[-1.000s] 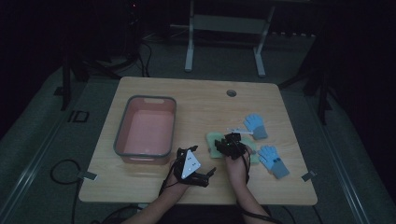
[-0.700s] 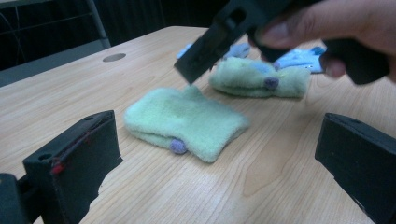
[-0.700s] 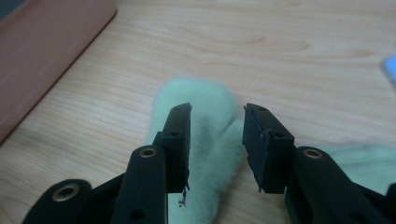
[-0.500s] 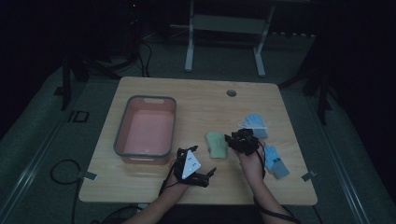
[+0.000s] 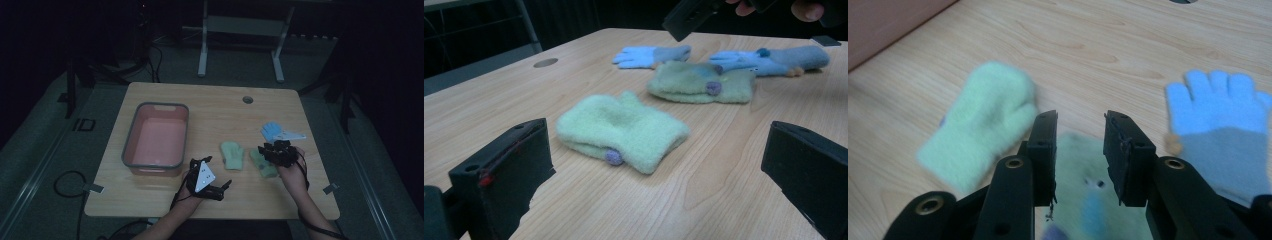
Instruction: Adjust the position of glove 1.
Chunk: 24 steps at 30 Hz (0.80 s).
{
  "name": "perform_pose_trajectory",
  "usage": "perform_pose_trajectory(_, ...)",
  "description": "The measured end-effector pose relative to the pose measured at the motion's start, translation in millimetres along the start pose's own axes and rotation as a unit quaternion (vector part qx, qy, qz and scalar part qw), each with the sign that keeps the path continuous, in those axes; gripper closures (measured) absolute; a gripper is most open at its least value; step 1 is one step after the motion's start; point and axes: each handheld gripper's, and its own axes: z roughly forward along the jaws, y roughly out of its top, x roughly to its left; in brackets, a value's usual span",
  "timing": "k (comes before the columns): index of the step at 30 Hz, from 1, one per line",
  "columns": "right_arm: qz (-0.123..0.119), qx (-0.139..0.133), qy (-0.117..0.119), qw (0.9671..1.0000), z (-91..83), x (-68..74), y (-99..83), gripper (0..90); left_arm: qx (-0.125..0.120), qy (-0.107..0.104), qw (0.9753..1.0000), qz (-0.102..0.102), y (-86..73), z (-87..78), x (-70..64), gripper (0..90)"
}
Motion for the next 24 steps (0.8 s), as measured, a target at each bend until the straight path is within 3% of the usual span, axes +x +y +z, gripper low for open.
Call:
perform_pose_trajectory(5, -0.008, 0.004, 0.007, 0.9999, -2.9, -10.9, -7.5, 67.7, 0.000, 0.000, 1.0000, -0.001, 0.0, 0.0, 0.1, 0.1)
perform_pose_trajectory(11, -0.028, 0.022, 0.032, 0.9989, 5.0, -24.8, -23.7, 67.2, 0.000, 0.000, 1.0000, -0.001, 0.0, 0.1, 0.0, 0.1)
perform_pose_trajectory(17, -0.031, 0.034, 0.039, 0.9982, 12.2, -27.2, -31.3, 65.2, 0.001, 0.001, 1.0000, 0.000, 0.0, 0.0, 0.0, 0.1)
perform_pose_trajectory(18, -0.031, 0.046, 0.041, 0.9976, 19.0, -26.5, -38.4, 64.2, 0.000, 0.001, 1.0000, 0.000, 0.0, 0.0, -0.1, 0.1)
perform_pose_trajectory(24, -0.040, 0.041, 0.032, 0.9979, 22.8, -22.6, -46.0, 65.4, 0.001, 0.001, 1.0000, 0.000, 0.0, 0.0, -0.2, 0.1)
